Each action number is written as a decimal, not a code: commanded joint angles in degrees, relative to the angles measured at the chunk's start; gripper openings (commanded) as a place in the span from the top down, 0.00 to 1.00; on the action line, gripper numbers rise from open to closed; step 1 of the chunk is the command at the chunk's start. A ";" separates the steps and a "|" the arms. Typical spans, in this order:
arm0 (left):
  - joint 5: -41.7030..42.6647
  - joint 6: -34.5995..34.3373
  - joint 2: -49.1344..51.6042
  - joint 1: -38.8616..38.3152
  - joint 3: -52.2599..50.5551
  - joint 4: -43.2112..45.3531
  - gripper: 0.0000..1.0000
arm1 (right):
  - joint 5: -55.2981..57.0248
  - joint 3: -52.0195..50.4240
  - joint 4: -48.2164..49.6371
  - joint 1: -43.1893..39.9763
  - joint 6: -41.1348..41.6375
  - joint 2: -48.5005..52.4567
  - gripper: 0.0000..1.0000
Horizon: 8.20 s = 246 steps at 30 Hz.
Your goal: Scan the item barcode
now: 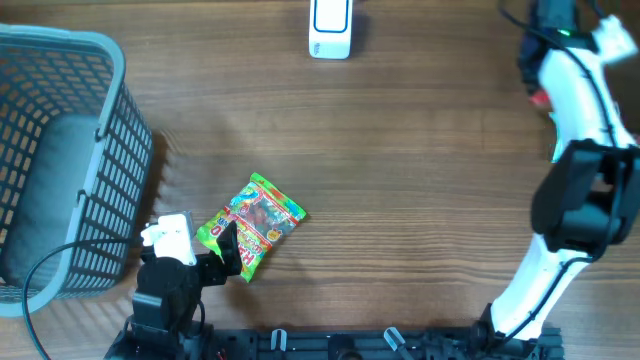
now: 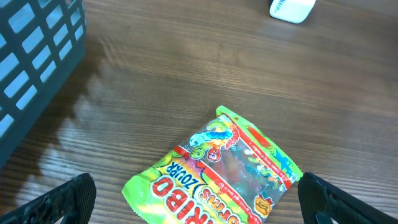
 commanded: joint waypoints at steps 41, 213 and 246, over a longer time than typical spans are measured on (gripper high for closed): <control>0.26 -0.28 -0.42 0.31 -0.37 0.13 0.00 | -99.82 -15.91 8.83 46.77 -48.02 1.97 0.00; 0.26 -0.28 -0.42 0.31 -0.37 0.13 0.00 | -75.43 -23.91 8.07 38.01 5.86 -5.01 0.00; 0.26 -0.28 -0.42 0.31 -0.37 0.13 0.00 | -93.57 -29.59 24.20 36.52 12.55 -3.58 0.95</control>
